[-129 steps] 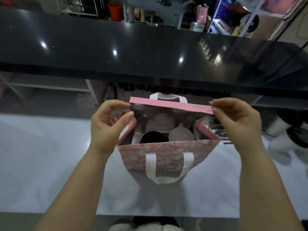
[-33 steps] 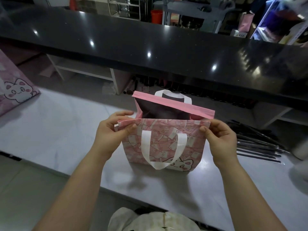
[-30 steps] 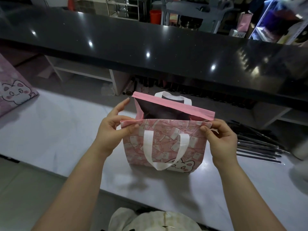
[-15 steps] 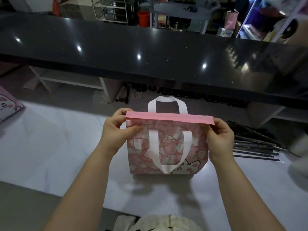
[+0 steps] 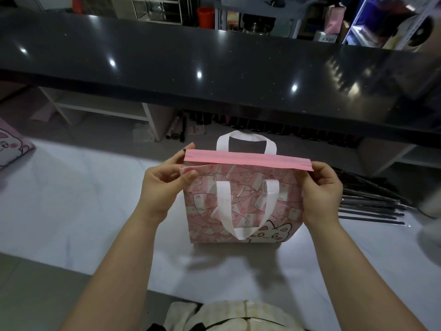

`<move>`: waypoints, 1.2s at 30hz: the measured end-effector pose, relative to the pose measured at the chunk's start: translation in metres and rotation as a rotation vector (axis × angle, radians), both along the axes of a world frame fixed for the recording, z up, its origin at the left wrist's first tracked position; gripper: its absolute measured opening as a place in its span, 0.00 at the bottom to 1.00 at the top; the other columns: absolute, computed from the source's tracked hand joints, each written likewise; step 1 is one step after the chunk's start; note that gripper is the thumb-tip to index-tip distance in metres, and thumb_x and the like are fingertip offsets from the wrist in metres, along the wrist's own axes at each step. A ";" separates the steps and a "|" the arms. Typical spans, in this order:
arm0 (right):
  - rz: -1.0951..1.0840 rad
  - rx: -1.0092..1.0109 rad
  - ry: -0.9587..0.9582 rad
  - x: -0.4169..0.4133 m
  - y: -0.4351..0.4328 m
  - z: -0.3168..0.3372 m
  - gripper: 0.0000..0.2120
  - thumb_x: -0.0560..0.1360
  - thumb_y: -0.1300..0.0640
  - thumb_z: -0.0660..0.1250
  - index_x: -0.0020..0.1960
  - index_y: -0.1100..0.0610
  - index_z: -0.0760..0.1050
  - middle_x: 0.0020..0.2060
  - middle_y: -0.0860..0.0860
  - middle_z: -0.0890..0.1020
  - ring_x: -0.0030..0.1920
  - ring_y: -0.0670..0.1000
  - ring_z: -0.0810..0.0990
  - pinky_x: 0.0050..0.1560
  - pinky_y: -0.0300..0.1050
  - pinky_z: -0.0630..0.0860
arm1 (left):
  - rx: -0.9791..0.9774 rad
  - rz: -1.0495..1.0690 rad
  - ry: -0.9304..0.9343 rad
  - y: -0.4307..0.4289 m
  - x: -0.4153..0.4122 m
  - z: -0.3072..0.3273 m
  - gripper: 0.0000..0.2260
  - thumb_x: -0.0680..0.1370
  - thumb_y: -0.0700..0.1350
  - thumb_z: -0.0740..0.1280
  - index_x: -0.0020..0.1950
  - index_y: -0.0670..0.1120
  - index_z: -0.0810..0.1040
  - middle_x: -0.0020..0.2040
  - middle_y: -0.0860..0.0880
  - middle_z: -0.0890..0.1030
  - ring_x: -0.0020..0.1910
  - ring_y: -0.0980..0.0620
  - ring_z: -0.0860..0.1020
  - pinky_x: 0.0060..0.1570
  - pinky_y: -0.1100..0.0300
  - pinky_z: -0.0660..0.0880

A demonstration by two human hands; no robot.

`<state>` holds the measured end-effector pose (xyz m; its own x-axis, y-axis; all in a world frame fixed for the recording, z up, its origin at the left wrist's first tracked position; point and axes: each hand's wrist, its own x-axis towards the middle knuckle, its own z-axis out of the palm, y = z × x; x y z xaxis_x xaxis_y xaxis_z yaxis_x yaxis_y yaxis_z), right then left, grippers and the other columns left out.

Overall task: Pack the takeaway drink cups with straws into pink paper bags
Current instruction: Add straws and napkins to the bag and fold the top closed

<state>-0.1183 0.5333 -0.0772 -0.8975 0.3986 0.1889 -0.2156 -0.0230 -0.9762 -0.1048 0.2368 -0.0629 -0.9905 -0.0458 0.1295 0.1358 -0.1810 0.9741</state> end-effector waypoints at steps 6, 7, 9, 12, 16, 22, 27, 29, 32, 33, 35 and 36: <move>0.007 -0.048 0.012 0.006 -0.004 0.005 0.04 0.70 0.54 0.73 0.42 0.44 0.81 0.39 0.43 0.84 0.42 0.44 0.82 0.43 0.37 0.79 | -0.091 0.025 0.025 0.007 0.003 0.005 0.06 0.71 0.44 0.72 0.45 0.51 0.87 0.60 0.55 0.81 0.58 0.56 0.79 0.49 0.63 0.79; 0.010 -0.045 0.011 0.007 -0.004 0.006 0.04 0.70 0.53 0.73 0.42 0.44 0.81 0.39 0.43 0.84 0.42 0.44 0.82 0.43 0.36 0.79 | -0.093 0.043 0.032 0.009 0.005 0.004 0.07 0.71 0.44 0.72 0.44 0.54 0.87 0.55 0.57 0.82 0.55 0.57 0.80 0.49 0.63 0.78; 0.013 -0.044 0.011 0.007 -0.003 0.007 0.04 0.69 0.52 0.73 0.42 0.44 0.81 0.39 0.43 0.84 0.42 0.44 0.82 0.42 0.36 0.79 | -0.113 0.110 0.047 0.013 0.006 0.003 0.08 0.71 0.44 0.72 0.45 0.57 0.87 0.50 0.57 0.83 0.52 0.56 0.81 0.49 0.63 0.78; -0.006 -0.058 0.015 0.006 -0.002 0.006 0.05 0.71 0.55 0.73 0.44 0.48 0.80 0.38 0.43 0.84 0.42 0.43 0.82 0.42 0.36 0.79 | -0.061 0.227 0.043 0.018 0.005 0.001 0.13 0.71 0.36 0.73 0.43 0.56 0.87 0.46 0.54 0.86 0.49 0.54 0.83 0.46 0.64 0.79; -0.004 -0.057 0.024 0.005 -0.002 0.006 0.06 0.70 0.55 0.73 0.44 0.51 0.78 0.38 0.43 0.84 0.41 0.44 0.82 0.42 0.37 0.79 | 0.042 0.302 -0.014 0.021 0.000 0.002 0.14 0.68 0.31 0.74 0.33 0.51 0.84 0.38 0.55 0.85 0.39 0.58 0.83 0.39 0.66 0.79; 0.051 0.081 0.102 0.004 0.001 0.017 0.11 0.69 0.55 0.74 0.47 0.47 0.75 0.37 0.42 0.83 0.40 0.43 0.82 0.41 0.36 0.79 | -0.007 0.252 -0.029 0.017 -0.008 -0.001 0.21 0.70 0.25 0.70 0.33 0.51 0.73 0.31 0.57 0.79 0.33 0.60 0.79 0.38 0.66 0.78; 0.031 0.211 0.156 0.005 0.001 0.010 0.23 0.73 0.67 0.71 0.54 0.43 0.68 0.39 0.41 0.83 0.42 0.43 0.83 0.42 0.34 0.78 | -0.007 0.186 -0.018 0.016 -0.008 0.002 0.16 0.67 0.35 0.75 0.45 0.50 0.73 0.34 0.55 0.77 0.36 0.59 0.76 0.39 0.63 0.79; 0.059 0.300 0.166 0.001 0.008 0.011 0.25 0.73 0.71 0.69 0.53 0.43 0.68 0.39 0.39 0.81 0.43 0.43 0.81 0.44 0.36 0.78 | -0.020 0.134 0.011 0.011 -0.009 0.008 0.17 0.65 0.37 0.75 0.47 0.53 0.76 0.34 0.55 0.77 0.35 0.58 0.76 0.38 0.62 0.79; 0.130 0.357 0.170 -0.006 0.019 0.014 0.24 0.72 0.75 0.67 0.50 0.45 0.72 0.39 0.38 0.80 0.42 0.42 0.79 0.43 0.34 0.77 | -0.098 0.079 0.017 0.004 -0.010 0.015 0.15 0.65 0.38 0.75 0.44 0.57 0.81 0.34 0.55 0.79 0.36 0.58 0.78 0.38 0.63 0.80; 0.170 0.375 0.172 -0.007 0.022 0.015 0.24 0.72 0.75 0.67 0.50 0.46 0.73 0.39 0.39 0.80 0.42 0.41 0.79 0.42 0.33 0.77 | -0.111 0.071 0.011 0.002 -0.011 0.017 0.13 0.65 0.39 0.74 0.42 0.57 0.82 0.34 0.55 0.79 0.37 0.57 0.79 0.38 0.63 0.80; 0.245 0.412 0.185 -0.009 0.028 0.017 0.23 0.72 0.75 0.67 0.51 0.46 0.73 0.38 0.40 0.80 0.40 0.42 0.79 0.39 0.34 0.76 | -0.102 0.052 0.000 0.000 -0.012 0.018 0.10 0.66 0.39 0.73 0.38 0.55 0.84 0.35 0.55 0.81 0.38 0.56 0.80 0.40 0.62 0.80; 0.273 0.437 0.189 -0.011 0.030 0.017 0.24 0.72 0.75 0.67 0.52 0.46 0.73 0.38 0.41 0.79 0.40 0.43 0.78 0.39 0.33 0.76 | -0.095 0.035 -0.004 0.000 -0.013 0.018 0.11 0.67 0.36 0.72 0.37 0.54 0.84 0.35 0.54 0.81 0.38 0.56 0.80 0.40 0.62 0.81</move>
